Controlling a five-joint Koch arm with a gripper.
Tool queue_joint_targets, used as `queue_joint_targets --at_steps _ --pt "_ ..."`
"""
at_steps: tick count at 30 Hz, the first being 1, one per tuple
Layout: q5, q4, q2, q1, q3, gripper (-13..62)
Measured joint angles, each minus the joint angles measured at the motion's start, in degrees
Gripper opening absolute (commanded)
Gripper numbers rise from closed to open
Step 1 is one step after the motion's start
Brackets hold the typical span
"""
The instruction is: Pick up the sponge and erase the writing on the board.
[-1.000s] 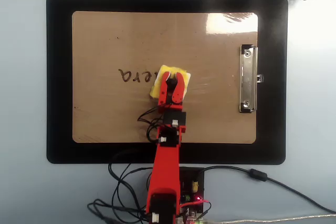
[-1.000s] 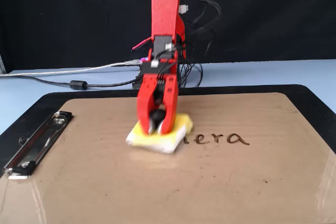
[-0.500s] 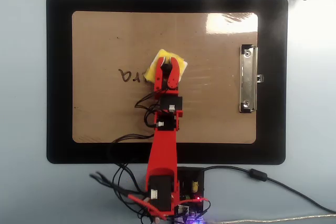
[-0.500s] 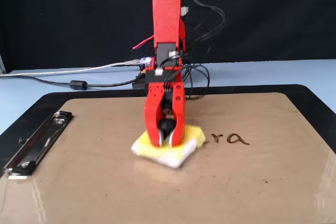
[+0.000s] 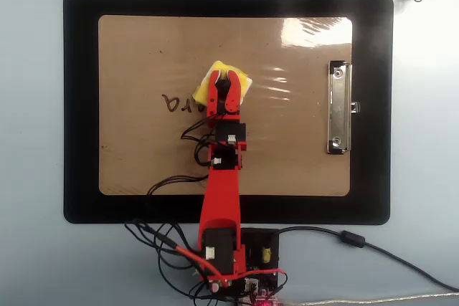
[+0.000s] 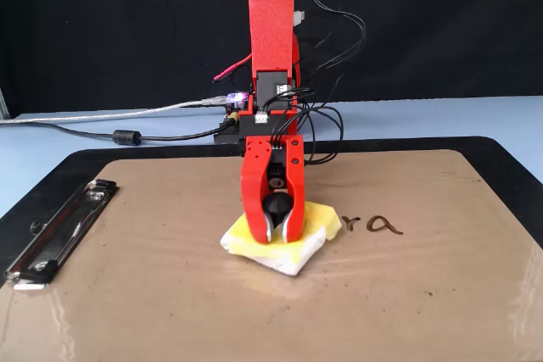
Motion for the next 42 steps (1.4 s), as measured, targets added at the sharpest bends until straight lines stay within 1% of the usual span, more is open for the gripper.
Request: queue_joint_targets --at_steps 2,3,5,6,8,10,11,13,14,17,20,21,23,24,25,28,30,33,34,35,37,39,42 --pt "-0.09 0.09 8.44 -1.14 10.37 -8.0" --pt "0.00 0.79 16.35 -1.41 19.07 -8.0" --pt "0.18 4.04 22.94 -2.11 22.24 -8.0" --pt "-0.09 6.33 23.20 -2.64 21.27 -8.0" --pt "0.18 8.79 20.48 -3.34 17.58 -8.0" --pt "-0.09 9.14 11.51 -3.78 6.68 -8.0" --pt "-0.09 8.17 8.35 -3.87 3.60 -8.0" --pt "-0.09 8.09 3.25 -3.78 -0.88 -8.0" --pt "-0.09 8.00 2.72 -3.78 -1.23 -8.0" --pt "-0.09 7.47 6.24 -5.71 4.22 -8.0" --pt "-0.09 7.65 15.73 -8.26 15.03 -8.0" --pt "-0.09 7.73 16.70 -8.44 15.82 -8.0" --pt "-0.09 8.09 15.21 -8.35 12.83 -8.0" --pt "0.18 8.53 12.39 -8.44 9.84 -8.0" --pt "0.00 8.17 6.06 -8.53 2.99 -8.0" --pt "-0.09 7.56 -3.78 -8.61 -8.79 -8.0" --pt "-0.09 7.38 -3.25 -8.96 -7.03 -8.0" --pt "-0.09 6.59 6.24 -9.76 4.66 -8.0" --pt "-0.09 6.77 12.83 -9.76 11.95 -8.0" --pt "-0.09 7.12 16.61 -9.76 16.08 -8.0" --pt "-0.09 9.67 21.53 -9.93 16.87 -8.0" --pt "0.09 12.04 20.48 -10.81 14.06 -8.0" --pt "0.44 13.89 9.76 -11.78 0.00 -8.0"
